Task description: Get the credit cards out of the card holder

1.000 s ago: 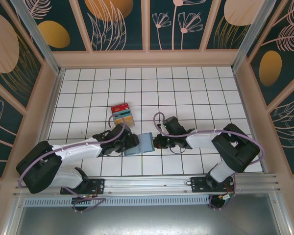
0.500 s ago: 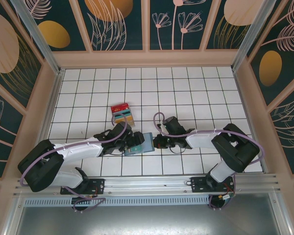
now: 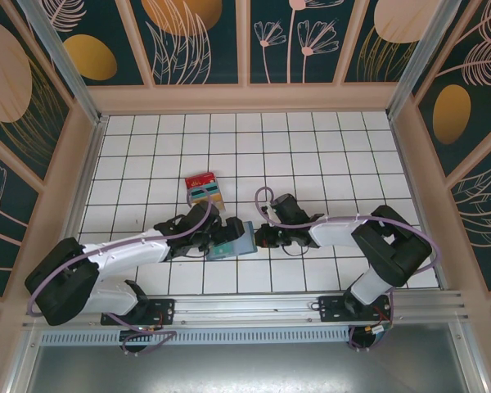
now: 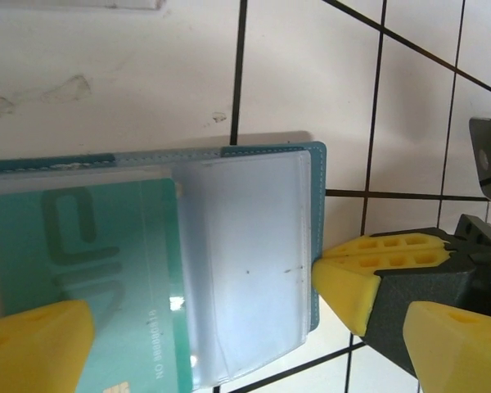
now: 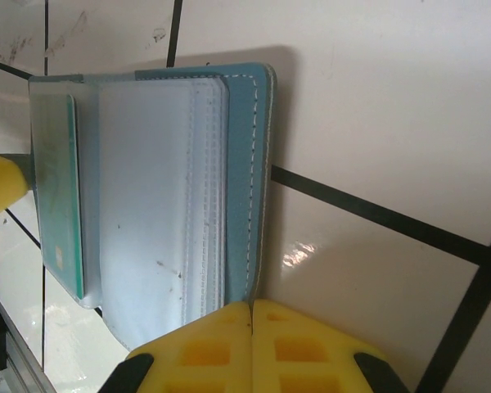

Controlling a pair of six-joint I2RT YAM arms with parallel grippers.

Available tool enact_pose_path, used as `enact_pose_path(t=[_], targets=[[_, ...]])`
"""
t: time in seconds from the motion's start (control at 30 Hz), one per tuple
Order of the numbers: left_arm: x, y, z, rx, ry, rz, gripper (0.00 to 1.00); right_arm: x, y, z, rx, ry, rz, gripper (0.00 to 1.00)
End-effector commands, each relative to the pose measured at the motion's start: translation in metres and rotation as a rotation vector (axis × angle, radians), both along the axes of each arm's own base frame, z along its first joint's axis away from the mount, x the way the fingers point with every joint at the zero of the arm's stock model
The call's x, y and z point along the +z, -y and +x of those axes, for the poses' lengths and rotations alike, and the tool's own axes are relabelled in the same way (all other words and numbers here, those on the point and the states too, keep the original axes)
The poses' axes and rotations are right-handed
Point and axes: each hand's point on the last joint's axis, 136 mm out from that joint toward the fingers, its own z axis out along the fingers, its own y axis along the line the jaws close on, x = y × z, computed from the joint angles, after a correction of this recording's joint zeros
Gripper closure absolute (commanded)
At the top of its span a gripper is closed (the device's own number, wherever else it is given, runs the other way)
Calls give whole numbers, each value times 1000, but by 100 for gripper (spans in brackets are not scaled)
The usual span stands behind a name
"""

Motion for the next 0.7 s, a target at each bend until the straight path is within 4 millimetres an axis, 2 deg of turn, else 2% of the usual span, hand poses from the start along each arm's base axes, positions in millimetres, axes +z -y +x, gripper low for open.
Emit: enact_pose_path(t=[0.0, 0.07, 0.13, 0.27, 0.47, 0.57, 0.67], targets=[[7, -18, 2, 49, 35, 62, 6, 6, 8, 11, -33, 38, -43, 99], [6, -30, -1, 76, 44, 88, 13, 16, 10, 17, -50, 62, -42, 95], [4, -40, -3, 97, 53, 109, 23, 28, 11, 24, -68, 93, -39, 87], [-2, -52, -8, 121, 58, 120, 49, 54, 5, 35, -92, 135, -5, 83], [-9, -41, -7, 76, 55, 97, 70, 74, -6, 43, -113, 156, 36, 80], [-17, -35, -6, 54, 40, 105, 87, 80, -21, 40, -69, 136, 80, 81], [-26, -33, -7, 36, 20, 126, 93, 82, -38, 32, -14, 99, 127, 84]])
